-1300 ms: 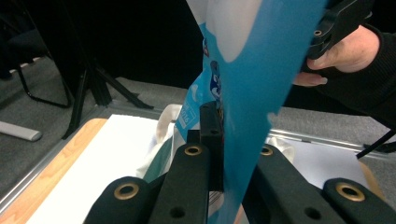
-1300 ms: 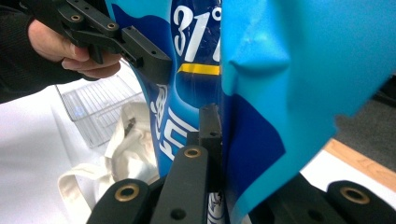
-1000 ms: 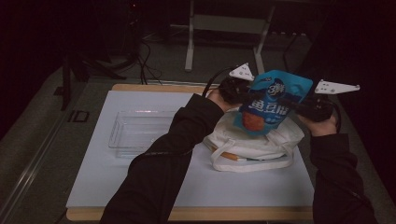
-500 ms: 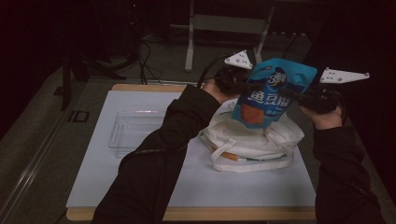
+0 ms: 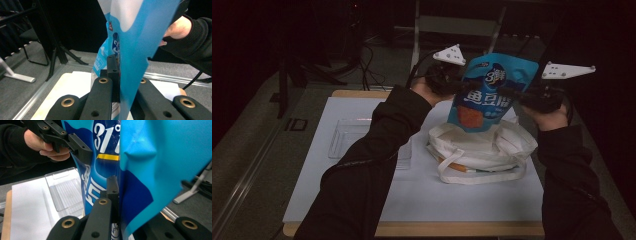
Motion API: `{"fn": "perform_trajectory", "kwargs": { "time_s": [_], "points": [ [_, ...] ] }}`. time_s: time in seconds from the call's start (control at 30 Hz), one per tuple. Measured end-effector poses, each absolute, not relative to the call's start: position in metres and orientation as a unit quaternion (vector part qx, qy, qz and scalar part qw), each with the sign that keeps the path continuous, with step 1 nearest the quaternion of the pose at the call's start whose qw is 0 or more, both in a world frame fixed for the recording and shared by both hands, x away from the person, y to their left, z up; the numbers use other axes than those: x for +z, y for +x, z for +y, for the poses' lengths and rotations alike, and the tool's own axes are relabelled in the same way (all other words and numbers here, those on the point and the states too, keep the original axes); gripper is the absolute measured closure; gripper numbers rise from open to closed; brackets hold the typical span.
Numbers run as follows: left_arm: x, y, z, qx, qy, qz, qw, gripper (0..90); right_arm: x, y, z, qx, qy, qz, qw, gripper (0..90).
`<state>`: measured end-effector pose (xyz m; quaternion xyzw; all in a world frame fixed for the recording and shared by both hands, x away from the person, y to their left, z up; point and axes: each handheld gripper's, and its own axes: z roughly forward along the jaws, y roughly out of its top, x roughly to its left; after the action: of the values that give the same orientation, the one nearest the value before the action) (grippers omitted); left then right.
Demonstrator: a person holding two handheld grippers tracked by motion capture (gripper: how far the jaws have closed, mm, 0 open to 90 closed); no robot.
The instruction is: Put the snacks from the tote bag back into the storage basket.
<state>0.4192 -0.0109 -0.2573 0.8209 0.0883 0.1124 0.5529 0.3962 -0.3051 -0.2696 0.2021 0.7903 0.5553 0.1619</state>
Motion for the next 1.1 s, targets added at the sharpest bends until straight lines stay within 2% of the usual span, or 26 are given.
{"fn": "perform_trajectory", "kwargs": {
  "time_s": [1.1],
  "points": [
    [-0.256,0.398,0.113,0.136,0.817,0.137,0.544,90.0,-0.264,0.415,-0.184,0.557,0.136,0.812,0.113,89.1]
  ]
}}
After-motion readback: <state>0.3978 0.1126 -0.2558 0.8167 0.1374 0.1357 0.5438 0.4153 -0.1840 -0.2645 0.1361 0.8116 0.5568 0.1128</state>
